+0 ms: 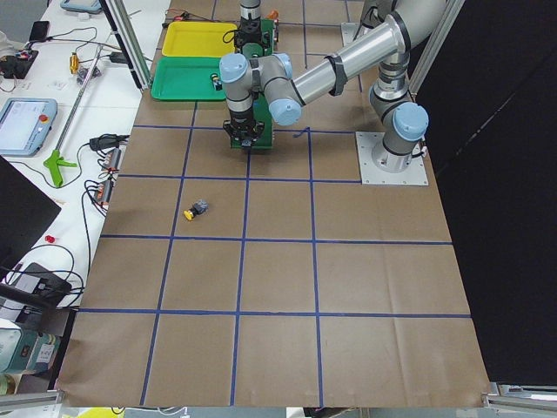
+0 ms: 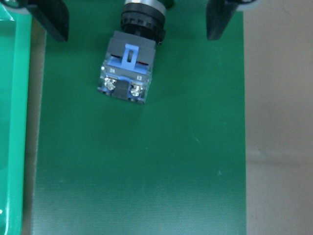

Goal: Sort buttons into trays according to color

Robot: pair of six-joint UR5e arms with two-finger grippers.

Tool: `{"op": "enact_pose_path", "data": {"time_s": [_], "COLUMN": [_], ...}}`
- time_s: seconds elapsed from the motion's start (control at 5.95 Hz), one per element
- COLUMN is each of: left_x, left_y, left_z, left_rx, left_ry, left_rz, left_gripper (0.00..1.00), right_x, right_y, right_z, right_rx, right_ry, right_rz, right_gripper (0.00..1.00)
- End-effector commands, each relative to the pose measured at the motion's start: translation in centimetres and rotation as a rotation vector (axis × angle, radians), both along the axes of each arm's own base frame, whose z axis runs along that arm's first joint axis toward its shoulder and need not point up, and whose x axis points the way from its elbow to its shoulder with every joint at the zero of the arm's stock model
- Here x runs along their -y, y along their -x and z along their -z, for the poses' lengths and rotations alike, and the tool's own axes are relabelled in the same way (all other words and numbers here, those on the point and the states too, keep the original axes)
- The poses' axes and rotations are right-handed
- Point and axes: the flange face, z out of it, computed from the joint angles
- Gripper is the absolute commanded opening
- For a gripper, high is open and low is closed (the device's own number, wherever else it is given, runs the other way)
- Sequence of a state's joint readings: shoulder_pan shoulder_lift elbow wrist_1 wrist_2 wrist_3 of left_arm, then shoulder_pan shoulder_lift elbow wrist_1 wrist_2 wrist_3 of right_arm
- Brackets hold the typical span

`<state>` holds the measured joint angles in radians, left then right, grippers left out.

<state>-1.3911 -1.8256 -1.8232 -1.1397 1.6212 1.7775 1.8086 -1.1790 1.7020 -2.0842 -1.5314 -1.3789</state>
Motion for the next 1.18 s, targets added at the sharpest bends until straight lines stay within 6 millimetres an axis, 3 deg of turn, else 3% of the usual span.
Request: {"op": "enact_pose_path", "data": {"time_s": [0.0, 0.17, 0.34, 0.5, 0.84, 1.01], "left_x": [-0.6, -0.8, -0.2, 0.7, 4.9, 7.3], "left_y": [3.3, 3.2, 2.6, 0.6, -7.1, -12.5], "left_z": [1.7, 2.0, 1.9, 1.4, -0.2, 1.0], "left_rx": [0.005, 0.002, 0.003, 0.003, -0.001, 0.049], "left_ry": [-0.028, -0.031, -0.026, -0.013, 0.028, 0.009], "left_rz": [-0.023, -0.016, -0.016, 0.005, 0.15, 0.246], "left_gripper": [0.07, 0.66, 0.87, 0.91, 0.88, 0.88], "right_x": [-0.2, -0.5, -0.5, -0.2, 0.9, 1.8], "right_y": [2.9, 3.5, 3.6, 4.4, 7.5, 7.6], "right_z": [0.8, 0.9, 0.9, 0.9, -1.5, -3.4], "right_rx": [-0.003, -0.007, -0.018, -0.02, -0.01, -0.002], "right_ry": [-0.017, -0.024, -0.025, -0.021, 0.027, 0.076], "right_rz": [0.023, 0.032, 0.029, 0.035, -0.013, -0.011], "right_gripper": [0.83, 0.55, 0.34, 0.17, 0.14, 0.14]}}
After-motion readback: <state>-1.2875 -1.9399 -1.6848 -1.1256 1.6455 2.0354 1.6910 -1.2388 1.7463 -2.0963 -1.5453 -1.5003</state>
